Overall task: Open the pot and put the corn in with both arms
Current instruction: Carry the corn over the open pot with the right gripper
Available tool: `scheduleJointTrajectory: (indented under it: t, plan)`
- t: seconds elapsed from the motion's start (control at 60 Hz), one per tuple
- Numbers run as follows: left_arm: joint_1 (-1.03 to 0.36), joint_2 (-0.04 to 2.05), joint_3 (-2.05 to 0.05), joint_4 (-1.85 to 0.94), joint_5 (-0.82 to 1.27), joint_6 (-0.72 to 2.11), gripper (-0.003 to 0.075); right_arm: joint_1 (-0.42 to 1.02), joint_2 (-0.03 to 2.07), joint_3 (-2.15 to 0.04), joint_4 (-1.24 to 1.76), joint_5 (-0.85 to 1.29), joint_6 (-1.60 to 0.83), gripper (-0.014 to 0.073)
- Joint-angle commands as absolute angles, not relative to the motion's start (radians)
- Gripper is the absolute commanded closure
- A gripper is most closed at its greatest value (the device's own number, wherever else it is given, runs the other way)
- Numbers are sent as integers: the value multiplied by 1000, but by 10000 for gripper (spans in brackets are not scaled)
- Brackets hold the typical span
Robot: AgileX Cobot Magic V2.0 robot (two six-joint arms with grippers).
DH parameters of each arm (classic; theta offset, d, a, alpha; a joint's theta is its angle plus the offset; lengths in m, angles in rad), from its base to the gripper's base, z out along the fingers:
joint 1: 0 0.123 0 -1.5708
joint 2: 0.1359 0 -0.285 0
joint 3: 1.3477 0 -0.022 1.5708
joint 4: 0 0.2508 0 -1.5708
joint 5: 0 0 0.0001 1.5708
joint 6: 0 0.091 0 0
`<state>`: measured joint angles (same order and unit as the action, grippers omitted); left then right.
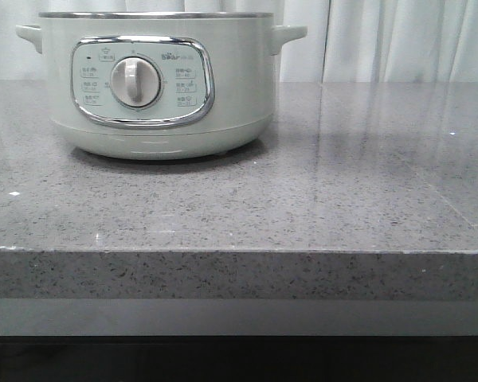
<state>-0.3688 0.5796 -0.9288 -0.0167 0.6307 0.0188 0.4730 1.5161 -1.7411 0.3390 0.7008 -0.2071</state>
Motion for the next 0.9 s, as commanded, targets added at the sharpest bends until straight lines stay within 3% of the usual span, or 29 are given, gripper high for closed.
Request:
scheduleJointTrajectory:
  t: [0.0,0.283,0.883]
  plan:
    - [-370,577,-964,-23,474,19,555,505,1505,-1773,366,547,-237,314]
    - [-370,577,-964,-23,474,19,555,561,1607,-1773,366,439,-272,314]
    - [-370,577,-964,-23,474,19,555,562,1787,-1779,363,445,-331,314]
